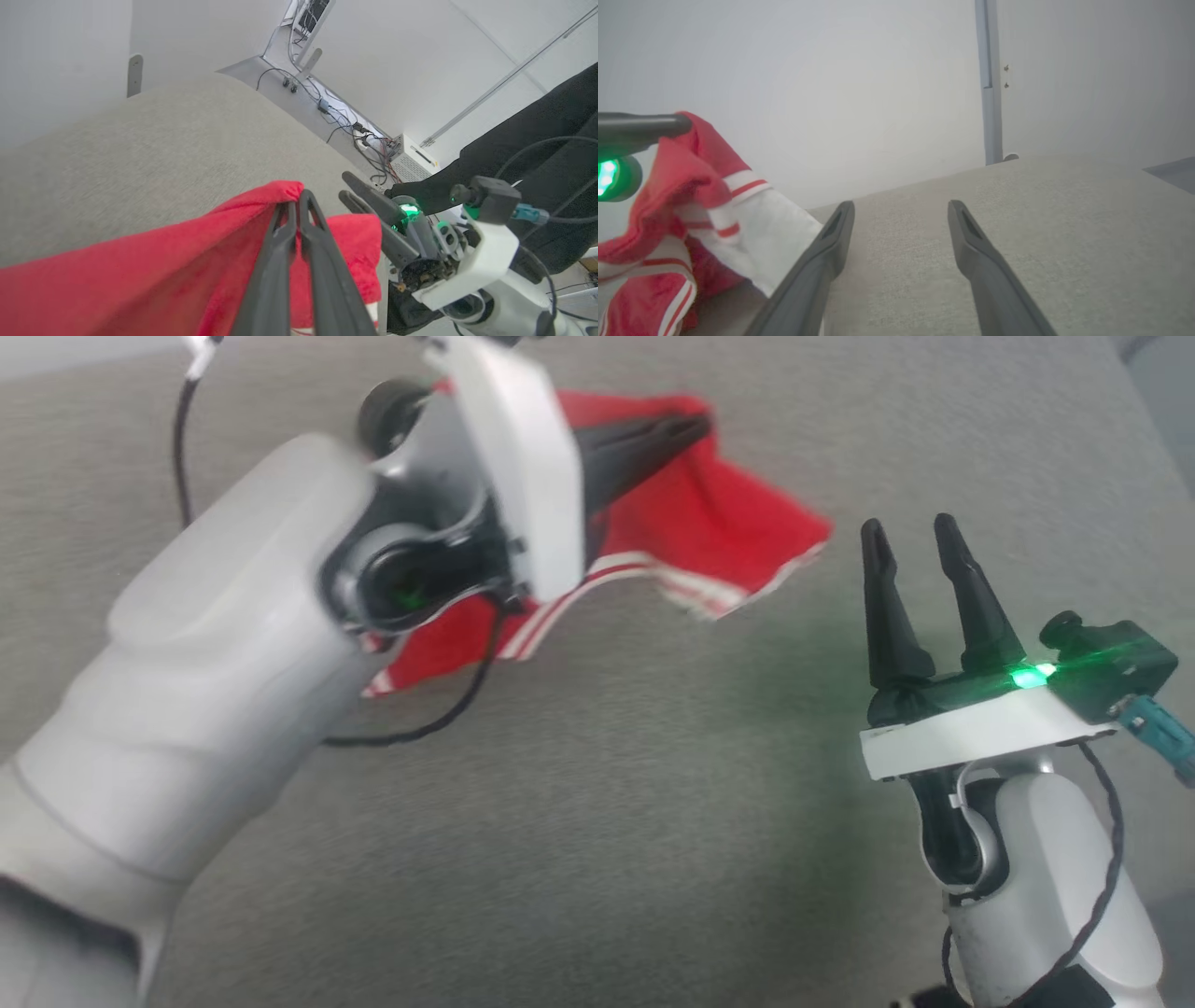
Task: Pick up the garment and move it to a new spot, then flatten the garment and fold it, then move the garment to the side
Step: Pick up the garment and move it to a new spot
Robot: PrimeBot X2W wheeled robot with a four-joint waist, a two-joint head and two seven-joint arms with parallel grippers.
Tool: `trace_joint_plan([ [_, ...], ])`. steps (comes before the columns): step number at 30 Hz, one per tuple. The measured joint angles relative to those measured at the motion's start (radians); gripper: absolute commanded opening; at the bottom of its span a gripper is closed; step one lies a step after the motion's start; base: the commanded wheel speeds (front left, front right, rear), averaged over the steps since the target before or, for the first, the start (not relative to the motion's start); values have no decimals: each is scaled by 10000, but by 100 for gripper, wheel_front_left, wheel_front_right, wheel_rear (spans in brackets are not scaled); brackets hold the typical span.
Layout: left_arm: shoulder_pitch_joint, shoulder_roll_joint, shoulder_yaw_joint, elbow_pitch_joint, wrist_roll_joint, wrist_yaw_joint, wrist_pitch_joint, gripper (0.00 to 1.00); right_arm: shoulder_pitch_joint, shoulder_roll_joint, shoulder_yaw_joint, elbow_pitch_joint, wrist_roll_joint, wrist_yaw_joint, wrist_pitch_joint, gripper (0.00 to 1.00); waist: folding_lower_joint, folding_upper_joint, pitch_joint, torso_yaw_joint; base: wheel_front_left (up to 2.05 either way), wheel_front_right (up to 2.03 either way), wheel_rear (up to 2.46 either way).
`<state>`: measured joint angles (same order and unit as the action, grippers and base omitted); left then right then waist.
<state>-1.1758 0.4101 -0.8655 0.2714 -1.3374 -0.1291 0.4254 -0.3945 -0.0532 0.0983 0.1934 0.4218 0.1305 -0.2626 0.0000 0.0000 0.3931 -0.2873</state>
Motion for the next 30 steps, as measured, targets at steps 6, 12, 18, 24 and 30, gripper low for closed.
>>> trace_joint_plan([
  [6, -582, -639, -245, 683, -4, 0, -485, 0, 39, -2, -127, -54, 477, 0, 0, 100, 0, 0, 511, -987, 0, 0, 0],
  [12, -43, 328, -1068, 1386, -224, 0, 94, 0, 211, -6, -403, -94, 744, 0, 0, 100, 0, 0, 808, -1579, 0, 0, 0],
  [18, 48, 1289, -2522, 1661, 627, 0, 788, 0, 201, -2, -385, -199, 926, 2, 0, 100, 0, 0, 944, -1705, 0, 0, 0],
  [24, -641, 1507, -3762, 1570, 2263, -50, 882, 0, 86, 0, -188, -288, 1239, 0, 0, 100, 0, 0, 1313, -1842, 0, 0, 0],
  [30, -788, 1467, -3795, 1624, 3039, -79, 1185, 0, 33, 6, -42, -290, 1337, 0, 0, 100, 0, 0, 1584, -2098, 0, 0, 0],
])
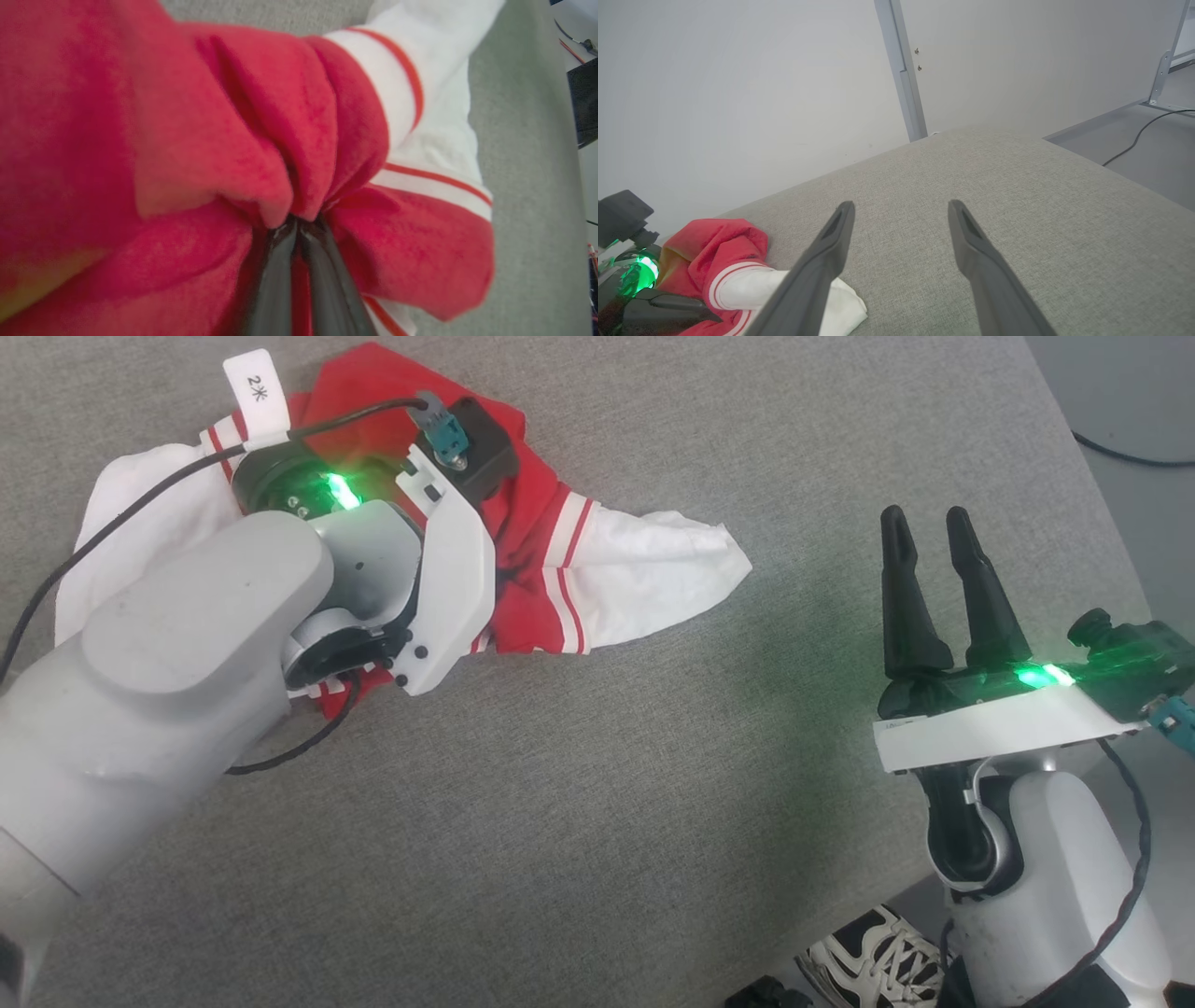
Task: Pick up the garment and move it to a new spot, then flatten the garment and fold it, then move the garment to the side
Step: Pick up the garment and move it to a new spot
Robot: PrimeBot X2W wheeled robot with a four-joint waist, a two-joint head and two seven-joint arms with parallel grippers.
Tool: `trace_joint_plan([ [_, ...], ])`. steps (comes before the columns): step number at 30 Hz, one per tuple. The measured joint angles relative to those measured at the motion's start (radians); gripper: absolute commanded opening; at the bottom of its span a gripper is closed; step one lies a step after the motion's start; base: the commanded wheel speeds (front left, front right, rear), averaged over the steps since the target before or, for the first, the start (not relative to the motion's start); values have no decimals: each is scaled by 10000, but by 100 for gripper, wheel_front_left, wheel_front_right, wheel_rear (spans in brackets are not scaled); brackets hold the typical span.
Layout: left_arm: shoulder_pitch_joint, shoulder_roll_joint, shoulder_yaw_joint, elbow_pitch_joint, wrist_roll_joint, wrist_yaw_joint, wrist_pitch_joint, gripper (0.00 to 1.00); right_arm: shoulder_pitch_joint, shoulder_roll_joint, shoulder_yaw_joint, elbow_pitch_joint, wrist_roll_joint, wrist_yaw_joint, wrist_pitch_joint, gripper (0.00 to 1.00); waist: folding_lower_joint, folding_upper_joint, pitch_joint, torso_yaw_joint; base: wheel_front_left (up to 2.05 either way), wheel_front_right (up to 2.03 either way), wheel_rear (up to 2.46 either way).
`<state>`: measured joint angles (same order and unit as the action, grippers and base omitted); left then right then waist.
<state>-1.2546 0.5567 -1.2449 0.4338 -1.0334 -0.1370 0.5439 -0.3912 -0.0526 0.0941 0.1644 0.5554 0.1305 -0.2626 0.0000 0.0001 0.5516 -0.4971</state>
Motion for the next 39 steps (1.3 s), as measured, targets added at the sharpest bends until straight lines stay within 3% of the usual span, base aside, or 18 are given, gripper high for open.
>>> trace_joint_plan([
  [2, 1, -27, 4, 0, 150, 0, -8, 0, 1, 4, -48, 17, 6, 0, 0, 100, 0, 0, 8, -9, 0, 0, 0],
  [3, 4, -52, -12, 21, 155, 0, -115, 20, 3, 0, -105, 25, -25, 2, 0, 100, 0, 0, -13, 21, 0, 0, 0],
  [4, 12, -84, -50, 33, 211, 0, -280, 48, 4, -8, -140, 27, -65, 0, 0, 100, 0, -1, -46, 78, 0, 0, 0],
  [5, 29, -132, -94, 48, 253, 0, -504, 82, 5, -10, -167, 40, -171, 0, -2, 100, 0, -1, -91, 154, 0, 0, 0],
  [6, 55, -203, -150, 111, 207, 0, -826, 100, 9, 0, -203, 56, -307, 0, 0, 100, 1, -1, -152, 250, 0, 0, 0],
  [12, 261, -591, -288, 198, -654, 52, -2765, 100, 105, 6, -504, 242, -1221, 2, 0, 100, 0, -1, -730, 1151, 0, 0, 0],
  [20, 1099, -545, 102, -573, -1979, 61, -5241, 100, 449, 8, -744, 581, -2541, 0, 0, 100, 0, 0, -1853, 2697, 0, 0, 0],
  [27, 3397, -408, 219, 88, -3106, 61, -7131, 100, 952, -61, -1064, 880, -3450, 2, 0, 100, 0, 0, -2814, 4051, 0, 0, 0],
  [33, 5136, -441, 416, 794, -3576, 63, -7933, 100, 1696, -491, -1361, 1005, -3547, 2, 0, 100, 0, 0, -3621, 5107, 0, 0, 0],
  [37, 6171, -416, 1501, 1269, -3358, 61, -8029, 100, 2155, -717, -1413, 1051, -3544, 2, 0, 100, 0, 0, -4131, 5692, 0, 0, 0],
  [39, 7027, -376, 3135, 1463, -2230, 63, -8057, 100, 2466, -815, -1440, 1057, -3536, 2, 0, 100, 0, 0, -4493, 6012, 0, 0, 0],
])
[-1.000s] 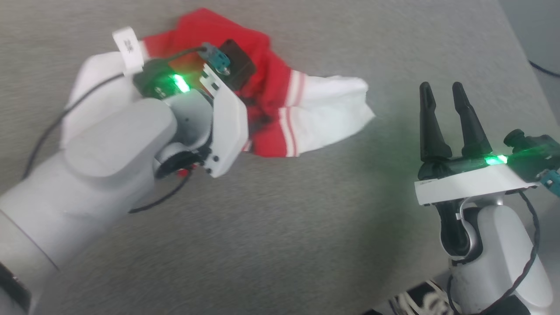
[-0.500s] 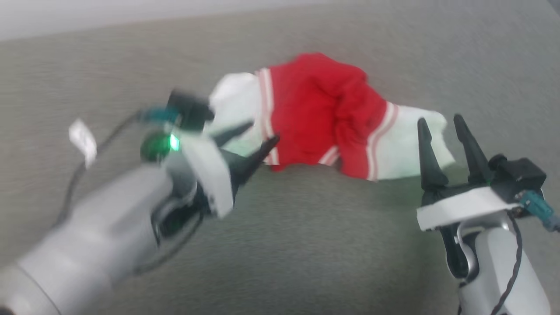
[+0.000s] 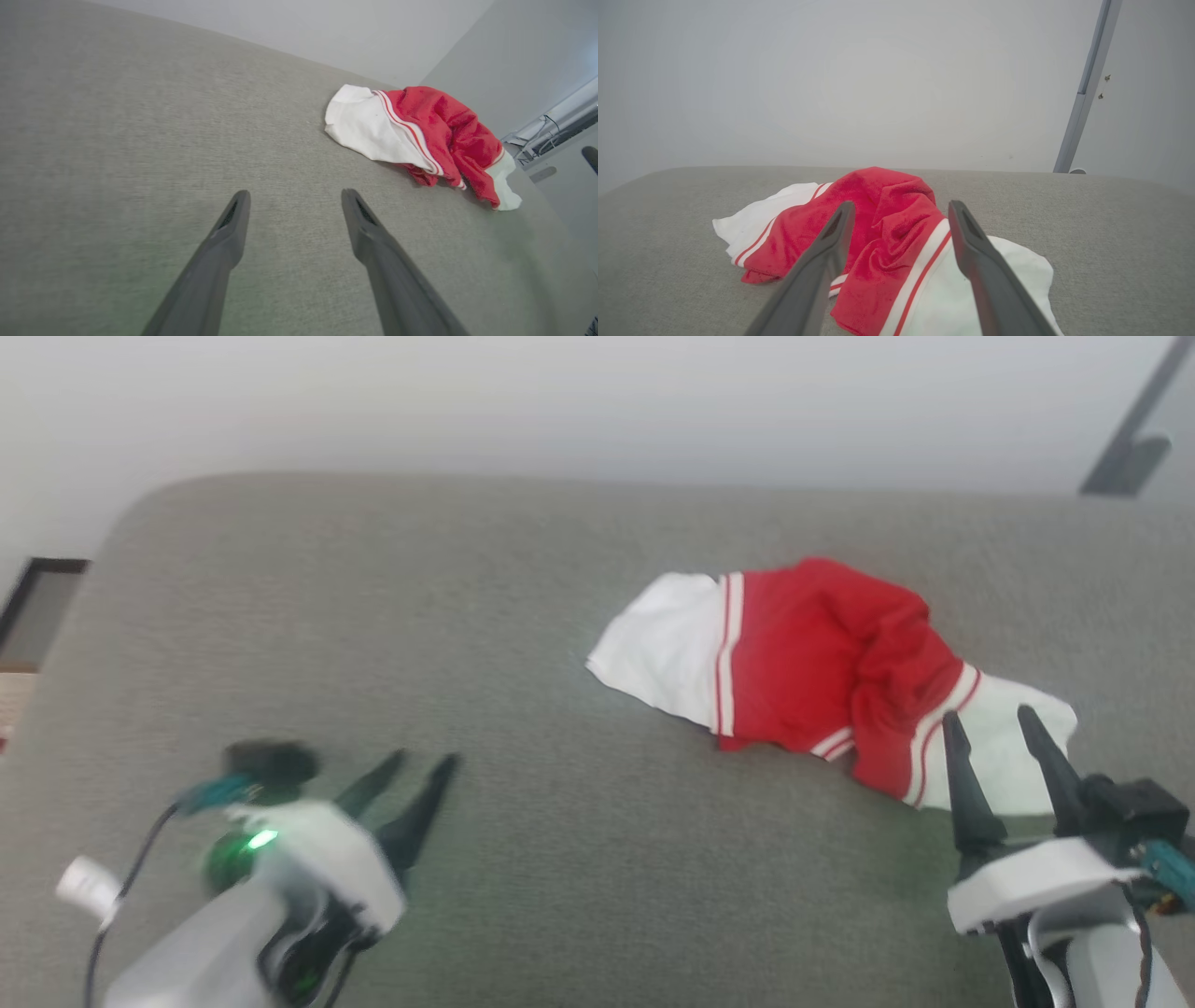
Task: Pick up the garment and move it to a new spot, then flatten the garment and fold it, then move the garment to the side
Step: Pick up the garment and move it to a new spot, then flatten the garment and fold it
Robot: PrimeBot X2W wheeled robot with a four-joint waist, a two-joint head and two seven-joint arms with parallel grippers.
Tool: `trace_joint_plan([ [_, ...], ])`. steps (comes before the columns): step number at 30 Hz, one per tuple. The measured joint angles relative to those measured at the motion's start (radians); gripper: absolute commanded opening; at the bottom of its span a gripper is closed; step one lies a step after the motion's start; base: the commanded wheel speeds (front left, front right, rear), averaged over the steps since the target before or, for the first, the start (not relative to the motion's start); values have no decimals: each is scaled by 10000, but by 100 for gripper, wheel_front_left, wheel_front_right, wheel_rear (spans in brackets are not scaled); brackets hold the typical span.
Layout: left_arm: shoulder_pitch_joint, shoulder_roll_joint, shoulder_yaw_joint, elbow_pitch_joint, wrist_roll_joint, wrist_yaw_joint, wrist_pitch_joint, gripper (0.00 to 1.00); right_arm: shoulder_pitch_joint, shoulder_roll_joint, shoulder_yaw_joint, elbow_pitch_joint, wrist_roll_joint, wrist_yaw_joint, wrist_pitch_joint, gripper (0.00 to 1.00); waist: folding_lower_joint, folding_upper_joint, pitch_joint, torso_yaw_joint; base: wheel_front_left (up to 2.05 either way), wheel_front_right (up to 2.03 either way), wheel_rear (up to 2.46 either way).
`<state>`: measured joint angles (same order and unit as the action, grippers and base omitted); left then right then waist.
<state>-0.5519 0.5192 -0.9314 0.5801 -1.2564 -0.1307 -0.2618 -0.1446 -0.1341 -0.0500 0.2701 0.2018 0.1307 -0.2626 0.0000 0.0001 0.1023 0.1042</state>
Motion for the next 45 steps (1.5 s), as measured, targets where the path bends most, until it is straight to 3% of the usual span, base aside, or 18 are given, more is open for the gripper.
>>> trace_joint_plan([
  [8, 3173, -462, 4823, -876, 3475, 107, -2, 100, 603, -345, -86, -23, 50, 0, 0, 100, 0, 0, -723, 420, 0, 0, 0],
  [17, 5362, -1331, 8136, -3049, 7242, 291, 0, 100, 941, -558, -42, -337, 73, 0, 0, 100, 0, 0, -1086, 362, 0, 0, 0],
  [20, 5813, -1866, 9051, -3850, 8088, 255, -2, 100, 950, -568, -23, -545, 75, 0, -2, 100, 0, 0, -1101, 270, 0, 0, 0],
  [28, 6307, -2717, 9850, -4238, 9168, 71, -4, 100, 1037, -497, 67, -740, 71, 0, 6, 100, 0, 0, -969, 95, 0, 0, 0],
  [38, 6309, -2922, 9931, -4401, 9494, 15, -2, 100, 974, -558, 240, -719, 77, 0, 234, 100, 0, 0, -848, -29, 0, 0, 0],
  [41, 6308, -3003, 10000, -4600, 9482, 15, -4, 100, 777, -930, 825, -635, 69, 0, 1030, 100, 0, 0, -738, -62, 0, 0, 0],
  [45, 6285, -3103, 10006, -4800, 9465, 15, -6, 100, 22, -2357, 2341, -792, 322, 0, 2786, 100, 0, 0, -392, -112, 0, 0, 0],
])
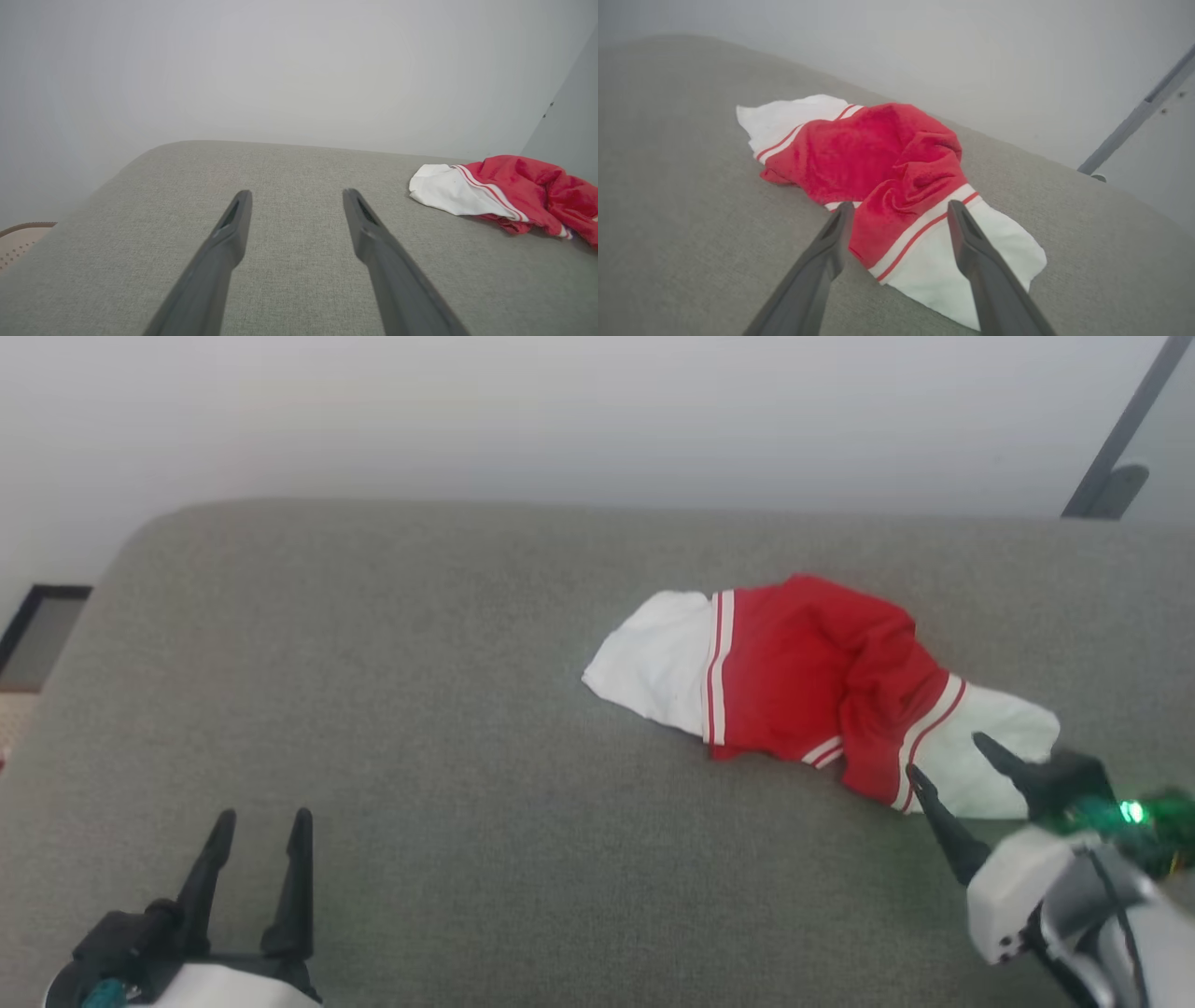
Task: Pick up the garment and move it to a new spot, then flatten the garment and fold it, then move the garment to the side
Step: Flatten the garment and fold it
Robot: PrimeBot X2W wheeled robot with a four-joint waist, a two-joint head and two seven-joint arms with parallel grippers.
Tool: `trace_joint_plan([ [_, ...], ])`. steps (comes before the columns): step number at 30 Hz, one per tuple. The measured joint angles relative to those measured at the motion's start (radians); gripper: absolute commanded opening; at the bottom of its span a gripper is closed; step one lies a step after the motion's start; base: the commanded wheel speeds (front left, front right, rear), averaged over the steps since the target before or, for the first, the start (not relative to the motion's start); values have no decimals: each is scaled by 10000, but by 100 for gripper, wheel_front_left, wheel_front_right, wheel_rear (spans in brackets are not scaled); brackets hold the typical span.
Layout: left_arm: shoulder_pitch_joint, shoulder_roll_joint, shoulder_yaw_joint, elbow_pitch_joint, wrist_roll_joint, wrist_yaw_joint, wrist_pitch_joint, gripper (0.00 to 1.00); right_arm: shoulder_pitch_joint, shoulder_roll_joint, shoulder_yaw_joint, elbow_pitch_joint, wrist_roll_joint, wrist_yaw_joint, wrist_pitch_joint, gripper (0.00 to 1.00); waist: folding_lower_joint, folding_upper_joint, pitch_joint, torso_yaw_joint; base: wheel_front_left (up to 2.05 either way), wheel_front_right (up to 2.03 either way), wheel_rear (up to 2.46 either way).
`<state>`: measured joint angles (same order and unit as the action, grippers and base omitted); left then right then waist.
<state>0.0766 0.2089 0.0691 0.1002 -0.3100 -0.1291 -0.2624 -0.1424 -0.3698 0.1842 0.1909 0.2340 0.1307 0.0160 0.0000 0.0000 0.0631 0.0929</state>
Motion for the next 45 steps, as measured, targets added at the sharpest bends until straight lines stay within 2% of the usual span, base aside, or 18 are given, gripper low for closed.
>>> trace_joint_plan([
  [5, -380, -56, -73, -73, -54, 0, -2, 100, -1084, -2451, 2376, -792, 1325, 0, 2489, 100, 0, 0, 567, -26, 0, 0, 0],
  [8, -611, -140, -123, -121, -100, 0, -2, 100, -1638, -3720, 3478, -1336, 2554, 4, 3948, 100, 0, 0, 928, -10, 0, 0, 0],
  [11, -896, -217, -249, -159, -144, 0, -2, 100, -2349, -4698, 4194, -1597, 3241, 2, 4792, 100, 0, 0, 1324, 24, 0, 0, 0],
  [14, -1146, -232, -410, -125, -157, 0, -2, 100, -2845, -5049, 4707, -1469, 3553, 4, 4918, 100, 0, 0, 1713, 87, 0, 0, 0],
  [21, -1513, -128, -662, -61, -268, 0, -2, 100, -3641, -5099, 5768, -746, 3812, 10, 4823, 100, 0, 0, 2374, 254, 0, 0, 0],
  [22, -1563, -84, -692, -56, -295, 0, -2, 100, -3743, -5078, 5841, -646, 3822, 12, 4729, 64, 0, 0, 2439, 269, 0, 0, 0],
  [23, -1621, -29, -721, -59, -339, 0, -2, 100, -3820, -5043, 5852, -533, 3818, 17, 4617, 45, 0, 0, 2496, 270, 0, 0, 0],
  [24, -1689, 35, -779, -59, -359, 0, -2, 100, -3916, -5010, 5910, -443, 3785, 21, 4483, 36, 0, 0, 2542, 266, 0, 0, 0],
  [25, -1762, 98, -861, -59, -364, 0, -2, 100, -4013, -4961, 5975, -349, 3760, 23, 4391, 12, 0, 0, 2570, 253, 0, 0, 0],
  [26, -1841, 157, -940, -59, -378, 0, -2, 100, -4094, -4901, 6067, -259, 3776, 23, 4330, 0, 0, 0, 2590, 230, 0, 0, 0],
  [30, -2247, 715, -1582, -52, -460, 0, -2, 100, -4403, -4767, 6414, -27, 3822, 15, 4134, 0, 0, 0, 2623, 112, 0, 0, 0],
  [32, -2661, 1267, -2295, -71, -485, -2, -2, 100, -4539, -4730, 6544, 63, 3839, 15, 4052, 0, 0, 0, 2627, 53, 0, 0, 0],
  [35, -3610, 2573, -3806, 92, -725, -2, 10, 100, -4756, -4713, 6748, 111, 3940, 15, 4004, 0, 0, 0, 2662, -37, 0, 0, 0],
  [38, -5078, 4111, -6286, 163, -1478, -6, 1143, 100, -5004, -4706, 6945, 130, 4023, 19, 3969, 0, 0, 0, 2750, -122, 0, 0, 0],
  [41, -7014, 5262, -8993, -17, -2596, -8, 2978, 100, -5273, -4725, 7164, 125, 4105, 23, 3956, 0, 0, 0, 2883, -169, 0, 0, 0],
  [42, -8409, 5655, -10671, -232, -3377, -2, 3963, 100, -5548, -4717, 7315, 94, 4109, 25, 3969, 0, 0, 0, 3026, -225, 0, 0, 0],
  [45, -10402, 5706, -12679, -295, -4330, -15, 4642, 100, -5986, -4637, 7534, 71, 4125, 27, 3981, 0, 0, 0, 3276, -369, 0, 0, 0],
])
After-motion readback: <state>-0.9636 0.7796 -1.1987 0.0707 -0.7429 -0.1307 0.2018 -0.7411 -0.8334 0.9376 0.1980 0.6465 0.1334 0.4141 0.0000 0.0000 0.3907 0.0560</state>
